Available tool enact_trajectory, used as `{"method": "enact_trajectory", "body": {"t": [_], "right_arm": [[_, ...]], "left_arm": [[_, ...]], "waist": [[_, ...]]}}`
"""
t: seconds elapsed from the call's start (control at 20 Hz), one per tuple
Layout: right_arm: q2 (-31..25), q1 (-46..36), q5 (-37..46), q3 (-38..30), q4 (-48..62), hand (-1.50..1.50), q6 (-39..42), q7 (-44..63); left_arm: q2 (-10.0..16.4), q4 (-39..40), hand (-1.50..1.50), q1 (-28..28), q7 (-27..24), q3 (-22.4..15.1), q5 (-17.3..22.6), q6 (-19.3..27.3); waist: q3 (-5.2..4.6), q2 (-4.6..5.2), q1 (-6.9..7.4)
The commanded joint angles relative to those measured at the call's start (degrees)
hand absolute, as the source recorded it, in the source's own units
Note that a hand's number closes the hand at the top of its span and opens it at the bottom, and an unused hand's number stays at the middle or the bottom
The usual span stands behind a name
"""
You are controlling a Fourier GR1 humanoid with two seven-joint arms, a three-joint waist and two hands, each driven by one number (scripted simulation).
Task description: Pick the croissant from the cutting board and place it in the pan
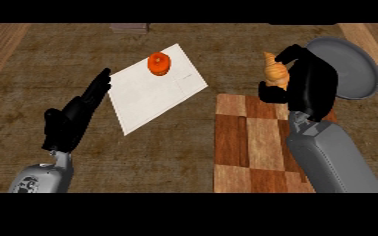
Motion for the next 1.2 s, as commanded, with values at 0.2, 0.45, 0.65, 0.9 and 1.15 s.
{"method": "enact_trajectory", "body": {"t": [0.2,0.45,0.65,0.9,1.15], "right_arm": [[-3.19,-2.08,-8.22,-12.24,19.61,1.50,-12.98,-17.65],[-6.15,-5.70,-9.66,-18.26,34.24,1.50,-20.22,-26.33],[-9.25,-9.83,-13.74,-23.09,46.47,1.50,-23.35,-35.65],[-12.69,-15.50,-18.48,-28.56,59.77,1.50,-26.17,-47.86],[-15.14,-17.29,-21.53,-32.60,68.26,1.50,-27.86,-57.19]], "left_arm": [[-2.25,-2.95,0.00,-0.81,3.32,-1.83,-2.28,1.27],[-3.48,-2.43,0.00,0.97,0.98,-2.68,-2.31,0.46],[-1.27,-1.09,0.00,-0.28,1.32,-0.18,-1.41,-1.36],[-1.05,2.66,0.00,-3.79,0.45,1.88,-0.18,-2.51],[-2.26,2.81,0.00,-2.75,-1.25,0.29,-2.82,-1.42]], "waist": [[0.02,0.17,0.53],[0.05,0.32,1.09],[0.07,0.40,1.22],[0.11,0.75,1.61],[0.13,0.78,1.70]]}}
